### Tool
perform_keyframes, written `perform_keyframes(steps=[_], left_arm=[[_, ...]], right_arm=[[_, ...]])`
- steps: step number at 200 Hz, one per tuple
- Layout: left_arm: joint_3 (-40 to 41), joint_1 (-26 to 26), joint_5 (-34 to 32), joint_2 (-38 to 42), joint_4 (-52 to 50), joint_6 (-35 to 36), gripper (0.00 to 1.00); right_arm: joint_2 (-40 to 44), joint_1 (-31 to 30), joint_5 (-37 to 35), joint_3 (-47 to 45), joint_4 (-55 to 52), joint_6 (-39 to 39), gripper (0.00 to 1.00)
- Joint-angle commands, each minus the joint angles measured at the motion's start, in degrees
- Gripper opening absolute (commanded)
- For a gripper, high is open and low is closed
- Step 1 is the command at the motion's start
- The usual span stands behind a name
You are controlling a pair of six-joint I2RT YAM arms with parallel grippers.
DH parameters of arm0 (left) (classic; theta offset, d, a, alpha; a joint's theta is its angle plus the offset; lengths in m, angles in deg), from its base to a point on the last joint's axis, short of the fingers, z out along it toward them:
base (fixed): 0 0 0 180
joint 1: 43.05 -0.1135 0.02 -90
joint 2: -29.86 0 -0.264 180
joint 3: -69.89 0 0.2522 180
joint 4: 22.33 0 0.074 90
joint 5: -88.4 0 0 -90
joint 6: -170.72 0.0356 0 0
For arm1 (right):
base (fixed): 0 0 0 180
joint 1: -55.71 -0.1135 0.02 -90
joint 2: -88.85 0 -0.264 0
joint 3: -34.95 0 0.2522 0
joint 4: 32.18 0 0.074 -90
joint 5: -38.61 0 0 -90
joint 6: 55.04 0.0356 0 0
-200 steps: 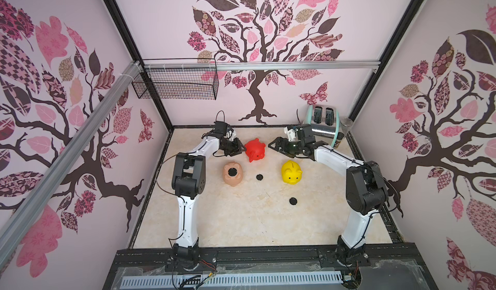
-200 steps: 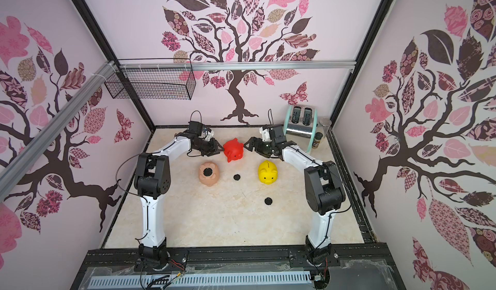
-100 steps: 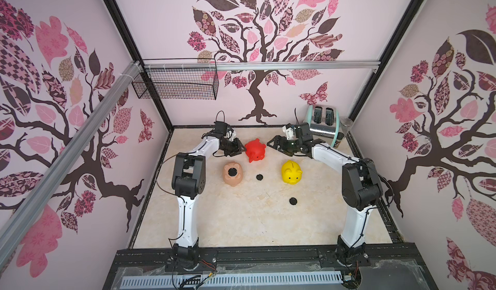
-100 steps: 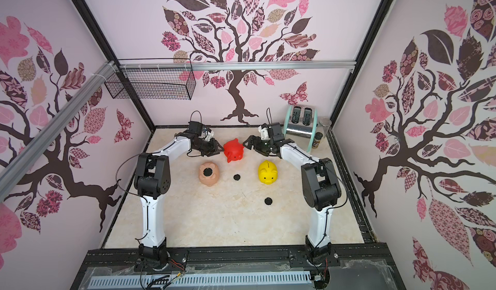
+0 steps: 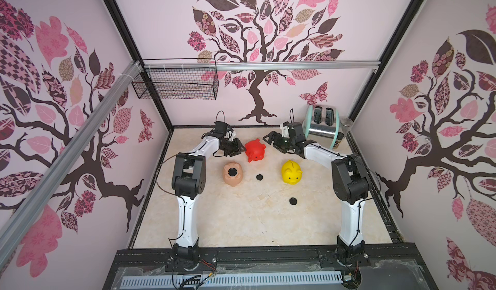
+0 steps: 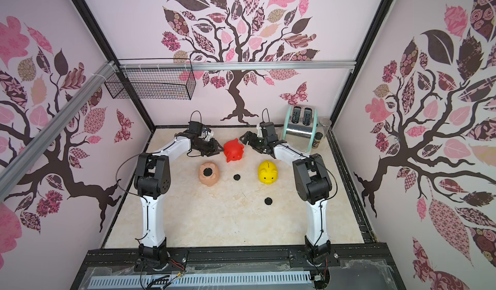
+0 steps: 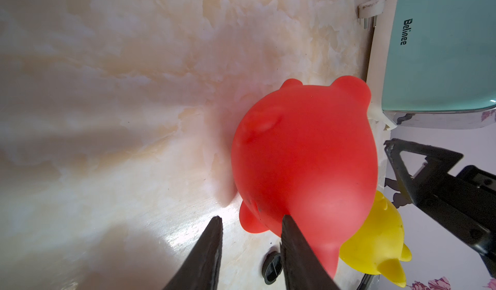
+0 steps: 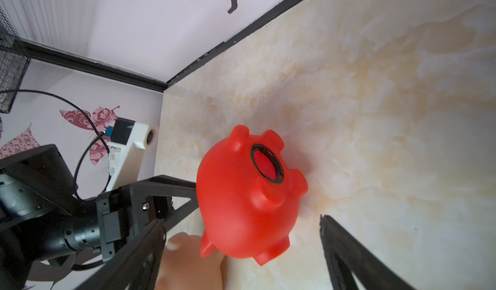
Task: Close piggy banks
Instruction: Turn over the piggy bank at the center of the board.
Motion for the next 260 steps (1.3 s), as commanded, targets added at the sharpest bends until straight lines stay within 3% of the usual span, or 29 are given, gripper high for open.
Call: perform_keyframes(steps=[1, 102, 260], left_arm=[[-1.4, 0.0, -0.2, -0.6, -0.1, 0.9, 0.40], [-1.6, 0.0, -0.4, -0.8, -0.3, 0.9, 0.40], [-3.2, 0.0, 0.0, -2.2, -1.3, 1.5, 0.40]], right_arm=[[-1.6, -1.5, -4.2, -1.3, 7.9, 5.7, 0.92], [-6.1, -4.1, -9.2, -4.4, 21.8, 10.2, 0.93], [-13.1, -5.5, -11.0, 1.4, 27.5, 12.6, 0.95]])
